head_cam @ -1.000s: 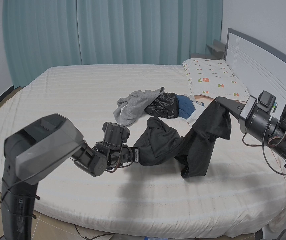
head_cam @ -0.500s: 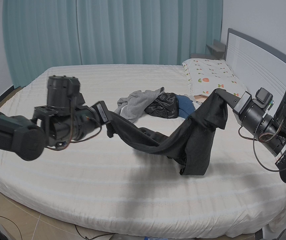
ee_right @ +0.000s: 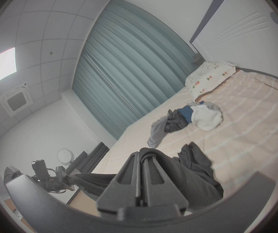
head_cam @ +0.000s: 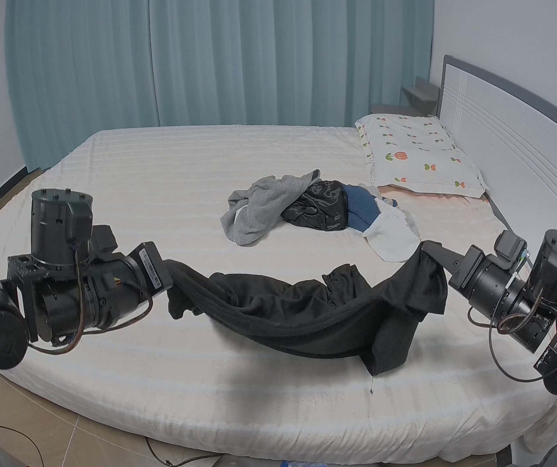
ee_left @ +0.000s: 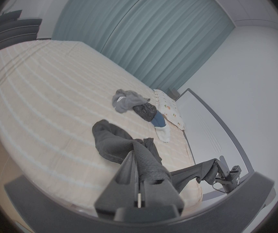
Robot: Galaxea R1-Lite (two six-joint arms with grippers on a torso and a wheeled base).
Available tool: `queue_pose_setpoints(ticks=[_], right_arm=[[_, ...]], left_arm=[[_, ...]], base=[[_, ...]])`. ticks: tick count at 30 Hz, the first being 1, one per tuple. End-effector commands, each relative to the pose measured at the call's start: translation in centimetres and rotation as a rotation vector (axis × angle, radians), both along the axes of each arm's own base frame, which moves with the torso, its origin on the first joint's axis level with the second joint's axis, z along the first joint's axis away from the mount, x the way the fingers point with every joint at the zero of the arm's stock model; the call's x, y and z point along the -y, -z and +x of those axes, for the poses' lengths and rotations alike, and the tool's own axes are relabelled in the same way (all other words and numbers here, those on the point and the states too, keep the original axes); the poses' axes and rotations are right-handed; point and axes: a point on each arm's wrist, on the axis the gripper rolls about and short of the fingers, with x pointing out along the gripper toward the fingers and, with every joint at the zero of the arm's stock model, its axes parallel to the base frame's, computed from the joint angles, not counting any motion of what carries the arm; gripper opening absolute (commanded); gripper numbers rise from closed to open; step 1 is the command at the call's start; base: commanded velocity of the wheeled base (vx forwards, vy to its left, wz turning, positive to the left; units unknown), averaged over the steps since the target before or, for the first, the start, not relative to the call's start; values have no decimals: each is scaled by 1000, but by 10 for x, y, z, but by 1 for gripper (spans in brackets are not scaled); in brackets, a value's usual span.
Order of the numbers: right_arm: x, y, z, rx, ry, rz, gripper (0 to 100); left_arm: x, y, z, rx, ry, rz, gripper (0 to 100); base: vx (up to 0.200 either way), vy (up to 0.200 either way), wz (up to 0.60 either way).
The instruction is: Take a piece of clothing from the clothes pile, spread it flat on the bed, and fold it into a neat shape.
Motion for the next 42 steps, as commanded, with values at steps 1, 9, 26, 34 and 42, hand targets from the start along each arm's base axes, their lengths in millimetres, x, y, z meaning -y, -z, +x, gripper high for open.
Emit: queue_pose_setpoints(ticks=[1,9,26,34,42], right_arm=[[-4,24,3,-93,-8,-35,0],[-15,31,2,-102,-17,-44,0],[-15,31,-6,-90,-9,-64,0],[-15,33,-5,-96,-7,-67,0],[-17,36,-5,-110,-12,-73,0]], left_arm=[[1,12,-20,-51,28,-13,0],[1,26,-30,-109,43,-12,0],[0,26,-39,-109,54,-12,0],[2,26,-43,-108,79,-13,0],[4,27,-46,-110,111,-21,0]], base=[[0,0,0],[0,0,0],[-118,0,0],[-50,0,0],[0,0,0]])
